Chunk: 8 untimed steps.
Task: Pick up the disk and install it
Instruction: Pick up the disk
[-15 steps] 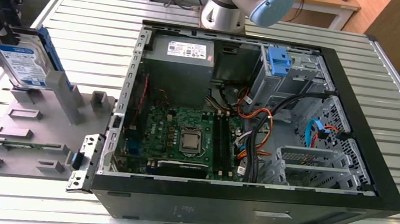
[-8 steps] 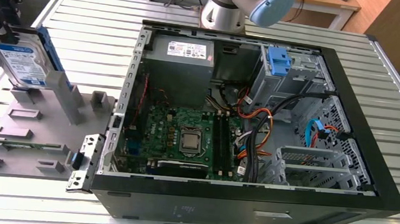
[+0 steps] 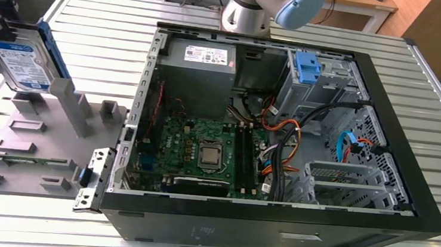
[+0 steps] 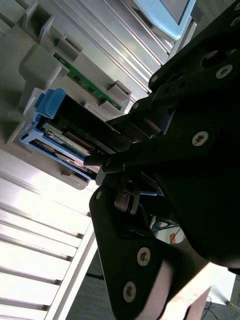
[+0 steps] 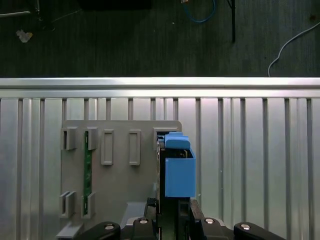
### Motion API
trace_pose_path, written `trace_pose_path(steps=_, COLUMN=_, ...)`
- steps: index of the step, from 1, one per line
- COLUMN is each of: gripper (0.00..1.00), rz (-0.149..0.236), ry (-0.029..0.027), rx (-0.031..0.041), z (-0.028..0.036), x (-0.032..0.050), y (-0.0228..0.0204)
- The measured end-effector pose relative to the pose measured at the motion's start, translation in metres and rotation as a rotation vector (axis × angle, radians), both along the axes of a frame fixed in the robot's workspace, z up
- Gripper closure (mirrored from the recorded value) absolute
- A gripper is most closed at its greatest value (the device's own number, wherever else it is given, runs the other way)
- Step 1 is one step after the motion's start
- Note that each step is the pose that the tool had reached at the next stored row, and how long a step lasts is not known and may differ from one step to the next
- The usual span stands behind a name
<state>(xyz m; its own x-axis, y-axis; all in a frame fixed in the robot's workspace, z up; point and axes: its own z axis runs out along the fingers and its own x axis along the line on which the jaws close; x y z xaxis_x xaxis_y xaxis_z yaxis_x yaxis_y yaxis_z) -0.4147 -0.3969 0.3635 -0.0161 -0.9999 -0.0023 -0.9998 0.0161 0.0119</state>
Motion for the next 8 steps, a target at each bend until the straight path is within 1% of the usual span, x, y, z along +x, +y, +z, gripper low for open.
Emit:
trace_pose_path(steps=2, gripper=0.65, rz=0.000, ry=0.0000, rx=0.0000, z=0.0020, x=0.0000, y=0.0000)
trace_pose_path(steps=8, gripper=0.65, rz=0.000, ry=0.0000, rx=0.0001, z=0.0025, x=0.0000, y=0.0000)
